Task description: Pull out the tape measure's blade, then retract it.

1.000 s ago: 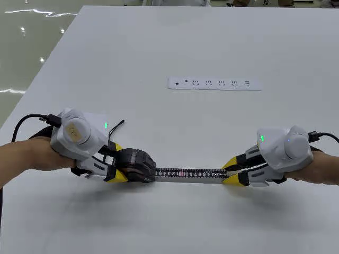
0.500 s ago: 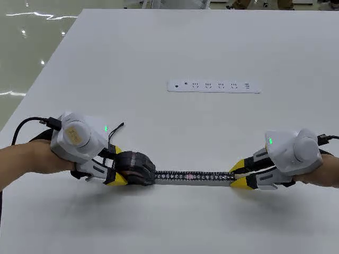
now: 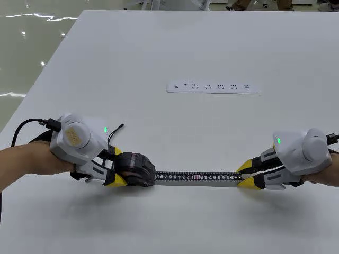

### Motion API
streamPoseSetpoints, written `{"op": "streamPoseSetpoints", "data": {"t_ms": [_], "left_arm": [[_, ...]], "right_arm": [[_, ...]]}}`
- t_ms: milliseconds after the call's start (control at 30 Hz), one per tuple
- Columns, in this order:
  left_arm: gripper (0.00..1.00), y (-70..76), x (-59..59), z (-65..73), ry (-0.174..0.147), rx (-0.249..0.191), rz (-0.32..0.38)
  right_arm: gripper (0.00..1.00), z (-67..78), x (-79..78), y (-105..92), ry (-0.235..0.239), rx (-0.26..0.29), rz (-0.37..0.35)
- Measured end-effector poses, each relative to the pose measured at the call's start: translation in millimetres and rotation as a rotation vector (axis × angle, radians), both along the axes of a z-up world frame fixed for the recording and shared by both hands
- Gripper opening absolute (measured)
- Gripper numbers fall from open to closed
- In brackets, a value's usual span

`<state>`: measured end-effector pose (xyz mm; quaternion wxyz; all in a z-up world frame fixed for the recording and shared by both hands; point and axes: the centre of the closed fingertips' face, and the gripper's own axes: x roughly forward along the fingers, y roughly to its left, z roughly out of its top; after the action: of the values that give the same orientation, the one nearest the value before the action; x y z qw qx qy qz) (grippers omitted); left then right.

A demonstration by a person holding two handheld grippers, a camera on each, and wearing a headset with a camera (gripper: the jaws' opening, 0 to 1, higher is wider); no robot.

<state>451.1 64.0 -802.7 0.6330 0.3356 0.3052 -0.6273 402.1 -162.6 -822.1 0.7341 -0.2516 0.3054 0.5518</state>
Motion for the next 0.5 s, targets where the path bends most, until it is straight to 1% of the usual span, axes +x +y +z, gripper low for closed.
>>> {"op": "streamPoseSetpoints", "data": {"t_ms": [433,467,500], "left_arm": [[0.29,-0.1,0.1,0.0,0.0,0.0,0.001],[0.29,-0.3,0.4,-0.2,0.001,0.001,0.001],[0.29,-0.6,-0.2,0.0,0.0,0.002,0.0]], "right_arm": [[0.12,1.6,-0.6,-2.7,0.002,-0.003,-0.003],[0.12,2.5,-3.7,-14.5,0.005,-0.013,-0.007],[0.12,2.1,-5.1,-19.5,0.007,-0.018,-0.011]]}}
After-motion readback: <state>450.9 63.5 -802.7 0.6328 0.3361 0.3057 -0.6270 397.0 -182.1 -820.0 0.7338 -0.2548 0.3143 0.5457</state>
